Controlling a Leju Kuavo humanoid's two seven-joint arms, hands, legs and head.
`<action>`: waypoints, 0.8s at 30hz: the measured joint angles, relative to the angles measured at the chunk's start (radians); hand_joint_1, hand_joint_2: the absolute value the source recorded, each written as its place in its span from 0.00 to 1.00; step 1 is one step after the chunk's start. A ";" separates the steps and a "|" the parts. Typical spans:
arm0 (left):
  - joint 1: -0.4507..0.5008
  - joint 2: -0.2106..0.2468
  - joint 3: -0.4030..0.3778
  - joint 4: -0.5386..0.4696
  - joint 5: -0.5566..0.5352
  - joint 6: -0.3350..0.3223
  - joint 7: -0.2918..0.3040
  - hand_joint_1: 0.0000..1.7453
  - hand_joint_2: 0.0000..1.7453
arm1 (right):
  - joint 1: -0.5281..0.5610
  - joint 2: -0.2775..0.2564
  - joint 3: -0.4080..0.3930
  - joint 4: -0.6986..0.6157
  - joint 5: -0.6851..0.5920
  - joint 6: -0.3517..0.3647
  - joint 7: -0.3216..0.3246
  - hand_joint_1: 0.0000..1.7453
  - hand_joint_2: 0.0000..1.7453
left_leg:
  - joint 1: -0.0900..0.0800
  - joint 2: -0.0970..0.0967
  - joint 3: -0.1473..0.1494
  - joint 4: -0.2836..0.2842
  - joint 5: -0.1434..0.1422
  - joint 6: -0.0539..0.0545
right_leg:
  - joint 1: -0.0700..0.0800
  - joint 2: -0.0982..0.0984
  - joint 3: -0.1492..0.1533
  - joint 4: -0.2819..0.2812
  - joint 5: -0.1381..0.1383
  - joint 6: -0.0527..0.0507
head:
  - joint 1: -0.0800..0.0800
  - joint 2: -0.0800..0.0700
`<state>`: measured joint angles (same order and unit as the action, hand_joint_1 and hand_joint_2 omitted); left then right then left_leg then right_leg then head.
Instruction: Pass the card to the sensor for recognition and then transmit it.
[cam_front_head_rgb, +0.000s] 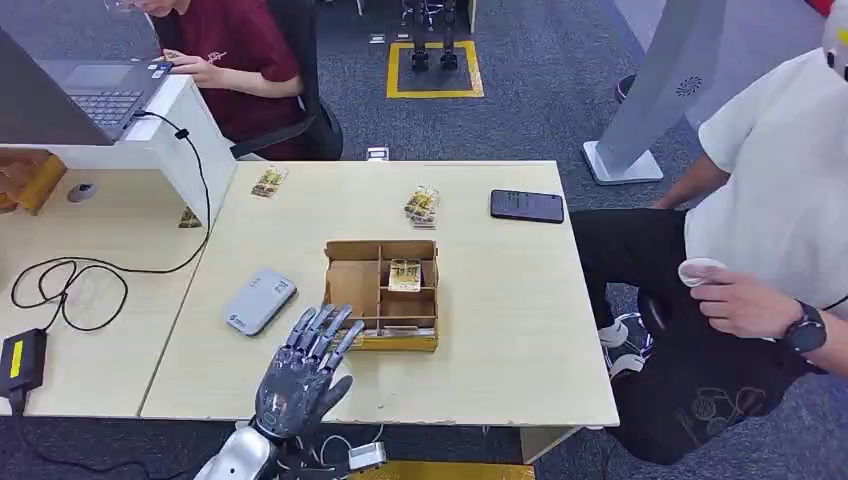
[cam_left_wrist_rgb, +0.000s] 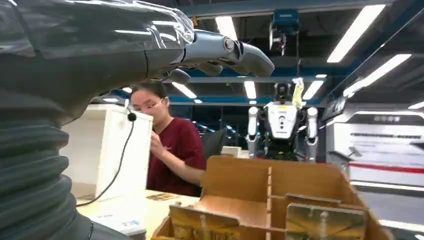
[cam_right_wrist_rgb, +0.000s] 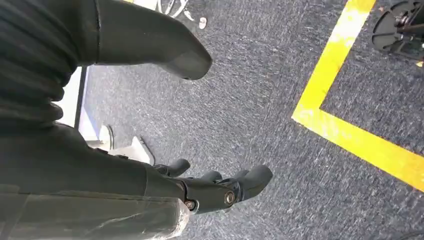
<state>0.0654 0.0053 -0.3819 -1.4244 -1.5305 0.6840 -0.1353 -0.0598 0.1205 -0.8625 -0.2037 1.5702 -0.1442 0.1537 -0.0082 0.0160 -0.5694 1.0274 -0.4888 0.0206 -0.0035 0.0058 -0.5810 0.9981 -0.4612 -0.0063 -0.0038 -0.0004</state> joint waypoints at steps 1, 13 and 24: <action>-0.005 0.000 0.000 0.010 0.000 0.000 0.021 0.00 1.00 | 0.000 0.000 0.000 0.000 0.000 0.002 0.000 0.00 1.00 | 0.000 0.000 0.000 0.000 0.000 0.000 | 0.000 0.000 0.000 0.000 0.000 0.000 | 0.000 0.000; -0.040 -0.004 0.006 0.097 0.002 0.000 0.020 0.00 1.00 | -0.003 0.000 0.000 0.000 0.000 0.000 0.002 0.00 1.00 | 0.000 0.000 0.000 0.000 0.000 0.000 | 0.000 0.000 0.000 0.000 0.000 0.000 | 0.000 0.000; -0.056 -0.027 0.058 0.154 0.027 0.000 -0.022 0.00 1.00 | -0.003 0.000 0.003 0.000 0.000 -0.002 0.005 0.00 1.00 | 0.000 0.000 0.000 0.000 0.000 0.000 | 0.000 0.000 0.000 0.000 0.000 0.000 | 0.000 0.000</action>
<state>0.0091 -0.0221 -0.3242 -1.2699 -1.5038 0.6840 -0.1576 -0.0632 0.1205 -0.8598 -0.2037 1.5705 -0.1465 0.1591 -0.0082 0.0160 -0.5695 1.0274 -0.4888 0.0206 -0.0036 0.0058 -0.5809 0.9982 -0.4609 -0.0060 -0.0038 -0.0004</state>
